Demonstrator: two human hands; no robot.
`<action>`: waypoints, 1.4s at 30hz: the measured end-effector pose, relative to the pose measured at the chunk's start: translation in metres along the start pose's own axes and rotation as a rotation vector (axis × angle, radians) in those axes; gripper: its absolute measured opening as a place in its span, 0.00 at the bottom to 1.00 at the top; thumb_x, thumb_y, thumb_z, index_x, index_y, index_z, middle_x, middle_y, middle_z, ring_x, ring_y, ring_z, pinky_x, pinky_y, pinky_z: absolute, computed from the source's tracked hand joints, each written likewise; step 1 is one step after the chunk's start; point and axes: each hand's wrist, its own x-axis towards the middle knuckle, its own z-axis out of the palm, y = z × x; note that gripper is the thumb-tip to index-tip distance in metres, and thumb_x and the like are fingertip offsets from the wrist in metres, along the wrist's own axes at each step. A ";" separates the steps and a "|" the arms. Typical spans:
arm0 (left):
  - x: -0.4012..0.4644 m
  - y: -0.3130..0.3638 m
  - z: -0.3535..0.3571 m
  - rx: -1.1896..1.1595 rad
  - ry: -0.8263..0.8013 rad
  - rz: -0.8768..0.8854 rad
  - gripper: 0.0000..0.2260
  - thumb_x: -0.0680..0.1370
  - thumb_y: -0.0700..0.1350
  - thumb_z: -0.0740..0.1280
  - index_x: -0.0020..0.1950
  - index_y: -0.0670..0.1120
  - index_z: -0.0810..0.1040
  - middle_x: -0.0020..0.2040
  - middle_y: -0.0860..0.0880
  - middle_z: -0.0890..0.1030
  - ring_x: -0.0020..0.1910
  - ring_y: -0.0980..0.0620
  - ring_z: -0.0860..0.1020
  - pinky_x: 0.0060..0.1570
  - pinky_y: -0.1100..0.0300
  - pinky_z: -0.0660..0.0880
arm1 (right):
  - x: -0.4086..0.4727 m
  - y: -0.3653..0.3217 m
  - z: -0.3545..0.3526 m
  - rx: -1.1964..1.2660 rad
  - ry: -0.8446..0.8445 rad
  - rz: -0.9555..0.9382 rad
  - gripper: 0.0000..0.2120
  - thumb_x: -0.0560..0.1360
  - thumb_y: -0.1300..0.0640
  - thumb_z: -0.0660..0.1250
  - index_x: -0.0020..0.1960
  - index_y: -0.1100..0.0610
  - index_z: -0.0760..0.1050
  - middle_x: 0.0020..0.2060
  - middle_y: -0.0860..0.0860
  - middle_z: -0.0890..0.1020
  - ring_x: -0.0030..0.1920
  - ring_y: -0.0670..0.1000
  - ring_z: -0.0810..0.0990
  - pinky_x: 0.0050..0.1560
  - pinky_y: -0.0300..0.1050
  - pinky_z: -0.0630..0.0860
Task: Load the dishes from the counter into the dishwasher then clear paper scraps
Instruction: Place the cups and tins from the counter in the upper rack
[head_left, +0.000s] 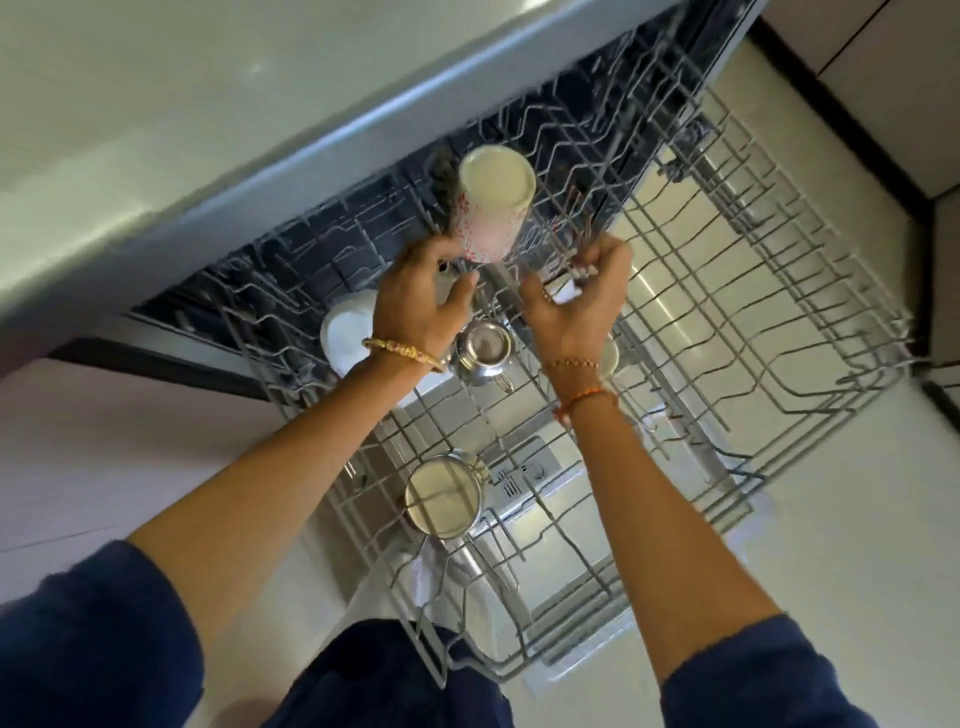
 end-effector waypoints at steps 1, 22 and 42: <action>-0.008 0.008 -0.011 -0.022 0.017 0.033 0.14 0.73 0.45 0.66 0.52 0.36 0.78 0.52 0.38 0.79 0.51 0.47 0.77 0.43 0.60 0.75 | -0.008 -0.009 -0.006 0.053 0.048 -0.032 0.20 0.63 0.62 0.70 0.43 0.50 0.61 0.39 0.44 0.64 0.37 0.48 0.64 0.38 0.41 0.66; -0.251 -0.049 -0.507 -0.547 0.942 -0.237 0.08 0.78 0.41 0.63 0.42 0.52 0.75 0.41 0.51 0.78 0.41 0.52 0.77 0.40 0.64 0.74 | -0.319 -0.442 0.178 0.757 -0.705 -0.353 0.13 0.65 0.46 0.63 0.47 0.48 0.67 0.41 0.46 0.72 0.31 0.42 0.71 0.30 0.40 0.68; -0.472 -0.310 -0.822 -0.067 1.865 -0.875 0.23 0.74 0.47 0.69 0.65 0.41 0.69 0.66 0.43 0.71 0.64 0.44 0.71 0.58 0.55 0.68 | -0.652 -0.556 0.480 0.295 -1.947 -0.470 0.25 0.72 0.52 0.69 0.67 0.50 0.66 0.65 0.47 0.69 0.62 0.47 0.68 0.59 0.41 0.67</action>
